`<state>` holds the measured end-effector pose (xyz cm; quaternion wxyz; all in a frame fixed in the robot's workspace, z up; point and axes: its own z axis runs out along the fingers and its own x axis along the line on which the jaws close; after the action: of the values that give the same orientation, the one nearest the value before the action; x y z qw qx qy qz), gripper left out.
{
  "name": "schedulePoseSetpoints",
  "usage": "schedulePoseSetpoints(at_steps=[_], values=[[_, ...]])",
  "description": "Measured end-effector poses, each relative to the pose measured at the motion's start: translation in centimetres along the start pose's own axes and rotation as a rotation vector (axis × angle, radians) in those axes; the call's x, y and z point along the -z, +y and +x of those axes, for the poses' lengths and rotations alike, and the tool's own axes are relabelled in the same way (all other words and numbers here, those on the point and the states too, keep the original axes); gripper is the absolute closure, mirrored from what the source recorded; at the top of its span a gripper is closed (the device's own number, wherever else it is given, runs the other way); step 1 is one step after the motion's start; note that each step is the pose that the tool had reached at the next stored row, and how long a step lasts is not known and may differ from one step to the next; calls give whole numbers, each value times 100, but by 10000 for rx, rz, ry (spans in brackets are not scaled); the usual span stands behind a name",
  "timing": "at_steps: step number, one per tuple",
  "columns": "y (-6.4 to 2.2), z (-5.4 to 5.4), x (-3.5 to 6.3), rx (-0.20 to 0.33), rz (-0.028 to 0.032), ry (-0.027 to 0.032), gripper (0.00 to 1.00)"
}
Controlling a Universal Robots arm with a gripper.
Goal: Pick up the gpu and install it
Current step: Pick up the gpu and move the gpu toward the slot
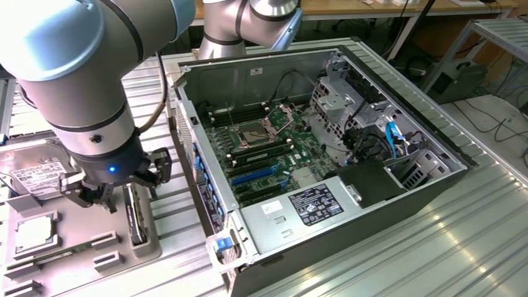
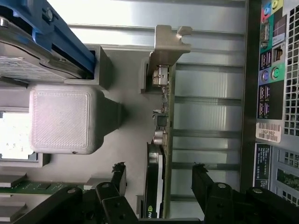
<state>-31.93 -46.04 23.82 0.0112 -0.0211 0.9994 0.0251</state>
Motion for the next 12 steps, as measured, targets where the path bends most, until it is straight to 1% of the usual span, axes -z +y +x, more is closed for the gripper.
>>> schedulePoseSetpoints(at_steps=[3,6,12], values=[[-3,-4,-49,-3,0,0,32],[-4,-4,-71,-5,2,1,32],[-23,-3,-73,-10,1,-1,32]])
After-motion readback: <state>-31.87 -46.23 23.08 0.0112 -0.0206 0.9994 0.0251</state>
